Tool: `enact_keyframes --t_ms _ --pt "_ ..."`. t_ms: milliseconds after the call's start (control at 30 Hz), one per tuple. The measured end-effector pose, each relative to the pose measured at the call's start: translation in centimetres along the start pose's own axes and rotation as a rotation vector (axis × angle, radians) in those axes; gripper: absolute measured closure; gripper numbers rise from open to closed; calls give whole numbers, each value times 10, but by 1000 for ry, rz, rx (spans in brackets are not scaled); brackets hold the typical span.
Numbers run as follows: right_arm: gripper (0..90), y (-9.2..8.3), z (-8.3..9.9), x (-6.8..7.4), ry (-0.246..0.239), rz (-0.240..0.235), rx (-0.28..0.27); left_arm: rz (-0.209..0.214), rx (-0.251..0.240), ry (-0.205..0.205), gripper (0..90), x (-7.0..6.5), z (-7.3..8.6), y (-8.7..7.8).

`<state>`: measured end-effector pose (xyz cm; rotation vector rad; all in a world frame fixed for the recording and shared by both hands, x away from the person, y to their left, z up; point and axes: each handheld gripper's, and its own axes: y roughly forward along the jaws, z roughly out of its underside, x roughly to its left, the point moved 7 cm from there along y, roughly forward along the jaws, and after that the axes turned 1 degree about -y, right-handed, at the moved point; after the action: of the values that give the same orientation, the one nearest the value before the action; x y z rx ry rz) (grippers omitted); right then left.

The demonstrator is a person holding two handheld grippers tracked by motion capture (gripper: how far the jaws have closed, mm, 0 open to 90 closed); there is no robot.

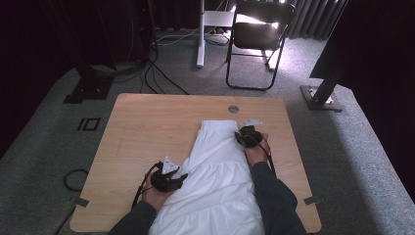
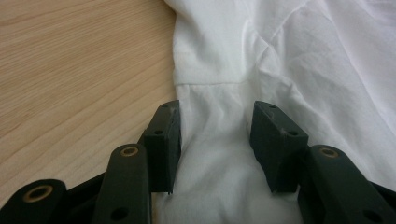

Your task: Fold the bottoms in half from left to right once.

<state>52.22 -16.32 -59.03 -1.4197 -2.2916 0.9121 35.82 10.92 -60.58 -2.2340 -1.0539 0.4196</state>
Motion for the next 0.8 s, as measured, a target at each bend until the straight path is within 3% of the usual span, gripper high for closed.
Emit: enact_keyframes --t_ms 33,100,267,333,400,467,567,700,800 --pt "629 4 5 -1 59 -42 2 -1 0 -1 535 0 0 0" --pt "556 5 10 -5 144 -70 -5 -2 -1 -2 535 -1 0 0" --pt "480 -7 5 -5 203 -112 -73 -3 -1 -2 534 -1 0 -1" --pt "475 -5 6 0 182 -111 -56 -4 0 -2 535 -1 1 -1" --pt "499 3 13 4 166 -89 5 -7 2 -1 535 -1 1 -1" --pt "585 3 14 8 156 -55 -15 -11 1 -8 535 -3 3 -3" --pt "743 -2 16 19 135 -25 -1 -22 1 -12 535 -9 9 -9" --pt "791 -14 25 36 106 -48 12 -18 0 -11 536 -25 21 -21" --pt "791 -23 32 46 70 -64 25 25 8 -4 516 -35 27 -29"
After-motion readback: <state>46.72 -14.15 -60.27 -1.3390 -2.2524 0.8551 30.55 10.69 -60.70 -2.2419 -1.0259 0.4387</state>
